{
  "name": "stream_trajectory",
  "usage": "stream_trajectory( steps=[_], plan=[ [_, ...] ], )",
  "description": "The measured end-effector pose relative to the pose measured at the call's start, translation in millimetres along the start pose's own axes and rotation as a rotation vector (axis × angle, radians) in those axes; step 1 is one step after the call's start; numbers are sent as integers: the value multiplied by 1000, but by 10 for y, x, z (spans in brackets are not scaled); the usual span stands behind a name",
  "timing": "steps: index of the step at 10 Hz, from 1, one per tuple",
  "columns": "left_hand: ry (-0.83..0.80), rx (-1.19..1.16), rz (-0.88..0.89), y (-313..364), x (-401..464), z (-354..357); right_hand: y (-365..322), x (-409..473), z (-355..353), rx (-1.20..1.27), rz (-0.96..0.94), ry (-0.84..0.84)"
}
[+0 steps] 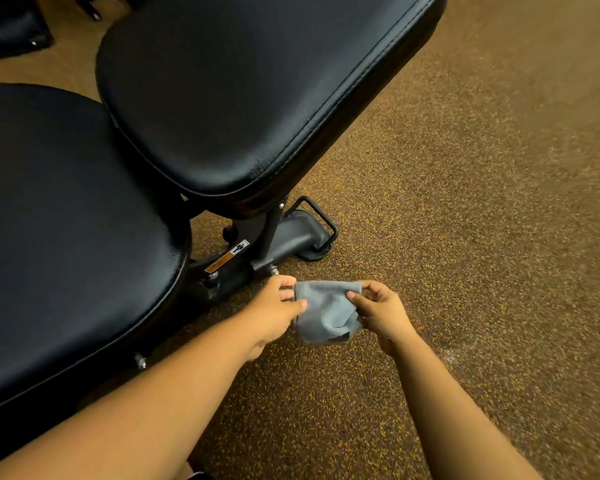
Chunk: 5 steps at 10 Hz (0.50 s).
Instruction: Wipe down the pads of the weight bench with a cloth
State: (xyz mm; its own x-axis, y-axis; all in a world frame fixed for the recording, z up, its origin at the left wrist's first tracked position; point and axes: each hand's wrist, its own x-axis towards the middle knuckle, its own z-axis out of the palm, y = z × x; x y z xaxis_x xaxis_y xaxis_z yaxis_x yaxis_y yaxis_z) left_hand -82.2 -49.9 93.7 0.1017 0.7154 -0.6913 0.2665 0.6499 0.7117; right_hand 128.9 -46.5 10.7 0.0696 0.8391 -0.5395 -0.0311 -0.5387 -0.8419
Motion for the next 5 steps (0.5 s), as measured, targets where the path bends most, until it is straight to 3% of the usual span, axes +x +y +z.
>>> stream_trajectory(
  steps=[3,5],
  plan=[
    [26,40,-70,-177,-27,-201,214,262,-18,-444,-56,173],
    [21,123,-4,-44,-99,-71,79,133,51,-512,-53,295]
  ],
)
